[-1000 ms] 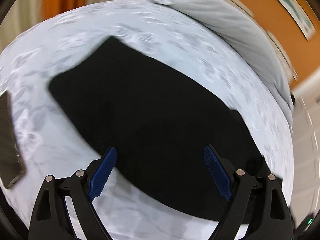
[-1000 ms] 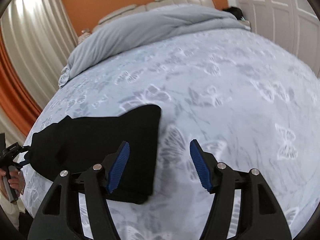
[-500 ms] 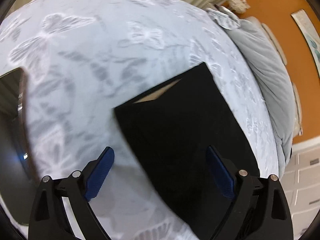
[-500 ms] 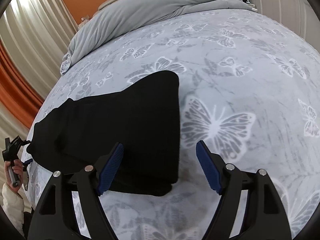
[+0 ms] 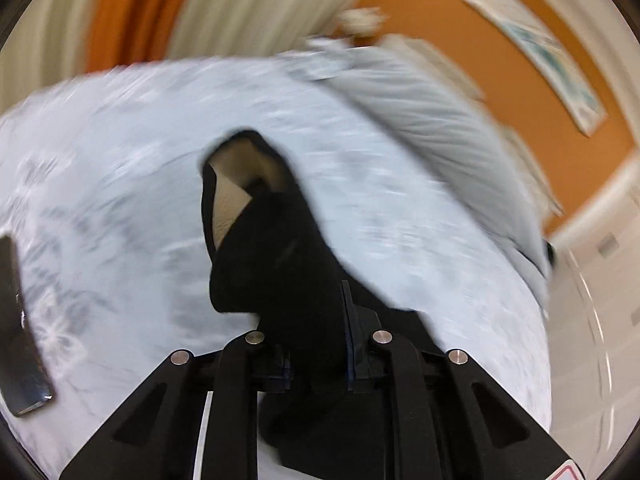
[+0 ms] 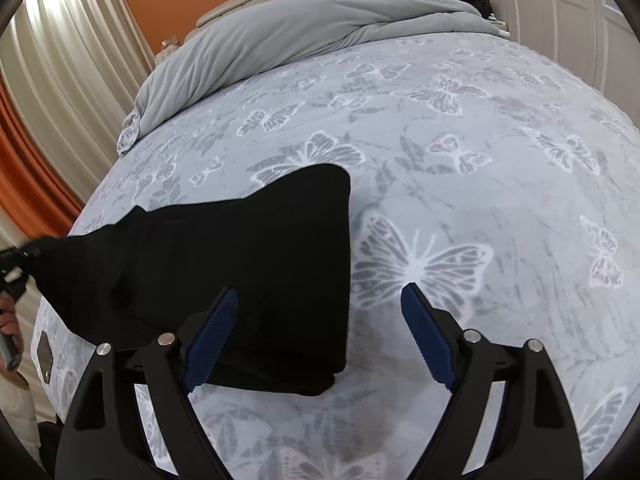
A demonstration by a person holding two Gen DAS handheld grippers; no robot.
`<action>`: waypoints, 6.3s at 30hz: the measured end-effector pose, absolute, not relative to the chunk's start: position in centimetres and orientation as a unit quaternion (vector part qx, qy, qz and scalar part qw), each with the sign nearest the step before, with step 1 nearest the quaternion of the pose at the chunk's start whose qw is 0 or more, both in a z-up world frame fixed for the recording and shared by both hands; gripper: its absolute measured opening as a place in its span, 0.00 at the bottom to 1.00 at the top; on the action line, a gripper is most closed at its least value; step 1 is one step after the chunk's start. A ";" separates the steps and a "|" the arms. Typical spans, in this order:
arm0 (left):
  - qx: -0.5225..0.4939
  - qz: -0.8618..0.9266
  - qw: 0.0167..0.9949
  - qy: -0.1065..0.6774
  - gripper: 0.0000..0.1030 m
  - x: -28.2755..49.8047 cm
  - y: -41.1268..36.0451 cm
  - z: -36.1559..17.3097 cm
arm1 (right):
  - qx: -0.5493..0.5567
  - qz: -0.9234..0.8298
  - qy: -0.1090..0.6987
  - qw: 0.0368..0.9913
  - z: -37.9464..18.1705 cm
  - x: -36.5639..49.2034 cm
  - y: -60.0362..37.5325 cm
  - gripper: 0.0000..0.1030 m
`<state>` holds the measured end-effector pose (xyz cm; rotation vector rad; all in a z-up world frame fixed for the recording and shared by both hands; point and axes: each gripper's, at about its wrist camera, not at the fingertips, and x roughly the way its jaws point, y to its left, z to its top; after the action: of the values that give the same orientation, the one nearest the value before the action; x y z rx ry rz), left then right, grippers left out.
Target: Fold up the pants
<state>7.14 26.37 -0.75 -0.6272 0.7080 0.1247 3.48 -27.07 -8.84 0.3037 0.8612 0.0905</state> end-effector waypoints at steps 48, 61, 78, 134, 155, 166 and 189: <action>-0.031 0.105 0.908 0.403 0.84 4.7 18.7 -4.0 | 0.186 0.163 0.457 0.854 -10.8 7.6 -13.4 0.86; -0.039 0.112 0.908 0.403 0.84 4.5 19.6 -3.8 | 0.232 0.174 0.463 0.838 -11.2 8.5 -12.6 0.73; -0.018 0.096 0.905 0.415 0.84 5.3 16.4 -4.5 | 0.127 0.174 0.310 0.926 -0.1 4.5 -16.0 0.16; -0.167 -0.034 0.820 0.547 0.85 8.4 10.7 -10.1 | 0.163 0.071 0.436 0.882 -7.6 3.8 -26.1 0.64; -0.171 -0.029 0.821 0.544 0.90 8.6 9.9 -10.8 | 0.092 0.048 0.439 0.892 -8.8 3.4 -25.6 0.85; -0.252 -0.132 0.811 0.511 0.18 8.1 11.0 -8.0 | 0.213 0.164 0.416 0.868 -6.7 3.0 -24.7 0.32; -0.039 0.005 0.868 0.494 0.58 8.8 6.6 -7.8 | 0.084 0.087 0.441 0.889 -8.9 6.6 -21.1 0.05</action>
<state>8.82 6.61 -7.77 -0.0819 1.0341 0.0101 6.65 -21.05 -8.92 0.1740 0.9163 0.1811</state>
